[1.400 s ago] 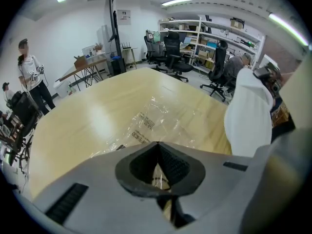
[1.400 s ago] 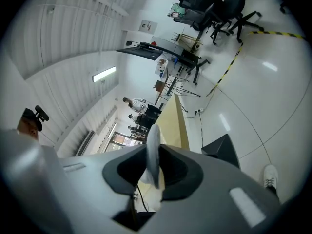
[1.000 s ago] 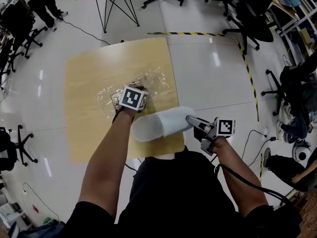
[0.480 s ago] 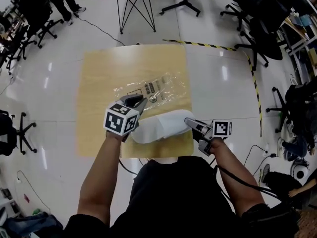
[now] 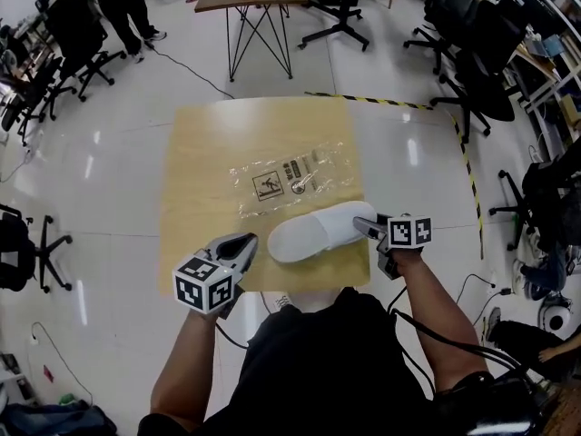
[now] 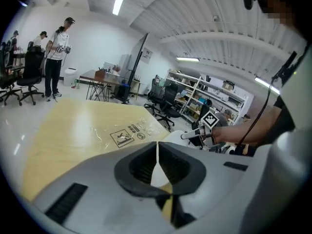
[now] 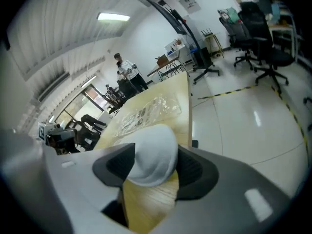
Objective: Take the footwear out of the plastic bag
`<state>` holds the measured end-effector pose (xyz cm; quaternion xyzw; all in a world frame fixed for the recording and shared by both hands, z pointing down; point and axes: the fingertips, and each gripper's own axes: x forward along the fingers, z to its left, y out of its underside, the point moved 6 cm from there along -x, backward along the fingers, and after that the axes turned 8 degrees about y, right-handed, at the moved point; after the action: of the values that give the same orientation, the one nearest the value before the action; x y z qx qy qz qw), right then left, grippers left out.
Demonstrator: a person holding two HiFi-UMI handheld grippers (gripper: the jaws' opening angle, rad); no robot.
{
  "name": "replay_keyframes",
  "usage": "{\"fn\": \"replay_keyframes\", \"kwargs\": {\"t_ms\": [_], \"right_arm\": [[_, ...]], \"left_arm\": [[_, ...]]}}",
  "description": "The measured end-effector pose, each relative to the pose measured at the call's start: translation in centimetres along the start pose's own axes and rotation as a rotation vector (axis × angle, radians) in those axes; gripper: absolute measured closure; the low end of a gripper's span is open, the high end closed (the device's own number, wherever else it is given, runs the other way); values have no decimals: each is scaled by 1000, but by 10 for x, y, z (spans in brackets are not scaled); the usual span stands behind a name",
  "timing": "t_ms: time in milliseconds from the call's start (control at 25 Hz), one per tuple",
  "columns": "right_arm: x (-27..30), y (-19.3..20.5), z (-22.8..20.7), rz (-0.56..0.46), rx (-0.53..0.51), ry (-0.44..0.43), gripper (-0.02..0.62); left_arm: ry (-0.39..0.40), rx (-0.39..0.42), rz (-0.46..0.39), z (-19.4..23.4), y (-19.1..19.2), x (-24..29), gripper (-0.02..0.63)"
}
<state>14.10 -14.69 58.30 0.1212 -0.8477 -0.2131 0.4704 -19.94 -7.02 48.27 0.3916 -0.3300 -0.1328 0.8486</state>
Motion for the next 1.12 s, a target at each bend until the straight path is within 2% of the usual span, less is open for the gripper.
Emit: {"fn": "replay_keyframes", "kwargs": {"t_ms": [120,280,320,400,480,520,600,680,760,840,1000,1040,1120], "right_arm": [[0,1,7,8,-149,109,322],[-1,5,11,52,-397,294,296],[-4,4,10,41,-423,326,293],[-19,0,10,-18,-402,341,293],[-40,0,16,-93,-339,279,306],[-52,3,22,-126,-314,231,335],[-83,13,33,-171,-270,112,447],[-116,26,41,-201,-216,-44,593],[-145,37,45,-223,-177,-180,594],[-173,47,42,-247,-133,-277,594],[-215,70,37,-276,62,-527,594],[-218,74,36,-272,67,-543,594],[-223,85,33,-248,8,-505,594]], "left_arm": [[-16,15,13,-3,3,-8,588],[-104,-12,23,-10,8,-18,595],[-120,-20,13,-15,10,-20,595],[-145,-33,-15,-29,13,-25,597],[-174,-38,-40,-47,17,-29,598],[-188,-41,-54,-57,19,-31,598],[-201,-59,-94,-80,24,-32,598],[-205,-91,-144,-105,29,-29,598],[-226,-113,-181,-130,32,-28,598],[-250,-125,-201,-156,38,-30,598],[-281,-151,-258,-203,61,-40,598],[-294,-161,-261,-210,68,-41,598],[-320,-191,-229,-223,84,-41,598]]}}
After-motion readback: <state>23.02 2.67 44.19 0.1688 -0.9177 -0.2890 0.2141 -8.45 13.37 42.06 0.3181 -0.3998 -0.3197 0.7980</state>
